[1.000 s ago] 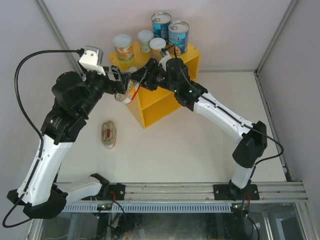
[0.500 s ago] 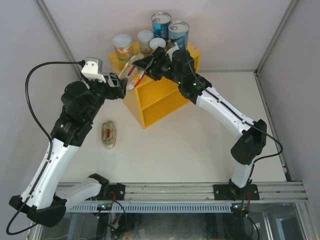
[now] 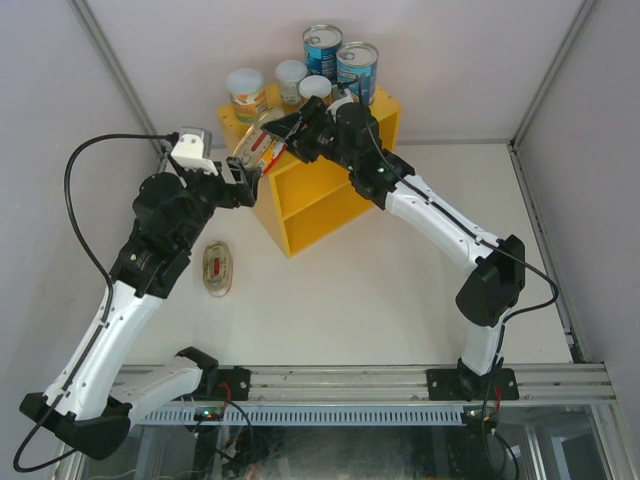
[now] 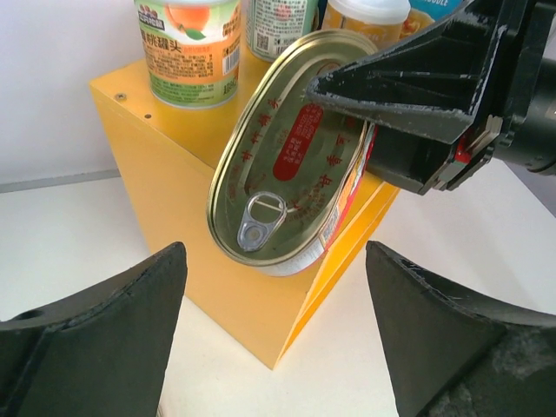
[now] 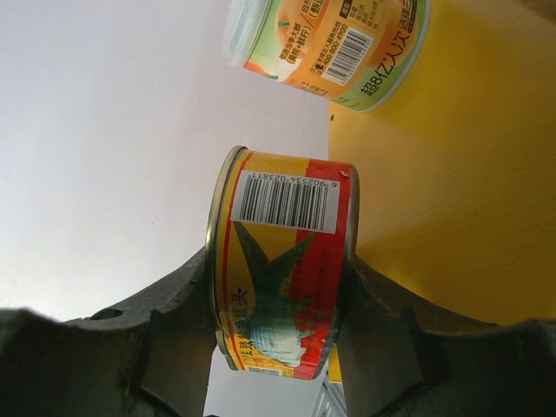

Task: Place and organize the canned foods onto the counter
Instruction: Place the canned food on the counter.

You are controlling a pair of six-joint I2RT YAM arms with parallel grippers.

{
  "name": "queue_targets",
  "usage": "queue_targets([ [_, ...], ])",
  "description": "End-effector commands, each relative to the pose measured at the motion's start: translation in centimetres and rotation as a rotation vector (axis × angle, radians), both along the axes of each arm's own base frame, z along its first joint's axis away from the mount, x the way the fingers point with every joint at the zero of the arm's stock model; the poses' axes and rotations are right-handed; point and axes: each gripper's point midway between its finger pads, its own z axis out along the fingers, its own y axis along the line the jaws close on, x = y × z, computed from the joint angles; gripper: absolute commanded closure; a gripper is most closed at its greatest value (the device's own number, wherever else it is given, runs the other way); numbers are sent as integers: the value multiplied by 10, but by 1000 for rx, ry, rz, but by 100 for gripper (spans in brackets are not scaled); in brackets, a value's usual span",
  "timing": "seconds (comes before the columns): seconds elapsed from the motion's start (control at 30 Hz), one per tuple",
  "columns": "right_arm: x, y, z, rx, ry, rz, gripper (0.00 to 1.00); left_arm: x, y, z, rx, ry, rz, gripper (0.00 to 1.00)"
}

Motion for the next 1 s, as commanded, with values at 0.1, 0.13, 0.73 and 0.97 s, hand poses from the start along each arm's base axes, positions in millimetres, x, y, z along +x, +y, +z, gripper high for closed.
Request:
queue_targets([
  [0.1, -3, -19, 73, 143, -130, -57, 93, -4, -3, 4, -28, -38, -30, 13],
  [0.13, -2, -20, 73, 143, -130, -63, 93, -4, -4, 2, -26, -32, -32, 13],
  [0.73, 3, -29, 69, 142, -119, -90, 92, 14, -3, -19, -12, 11, 3, 14],
  [0.97, 5, -33, 61, 135, -108, -97, 92, 29, -9, -13, -25, 7, -2, 18],
])
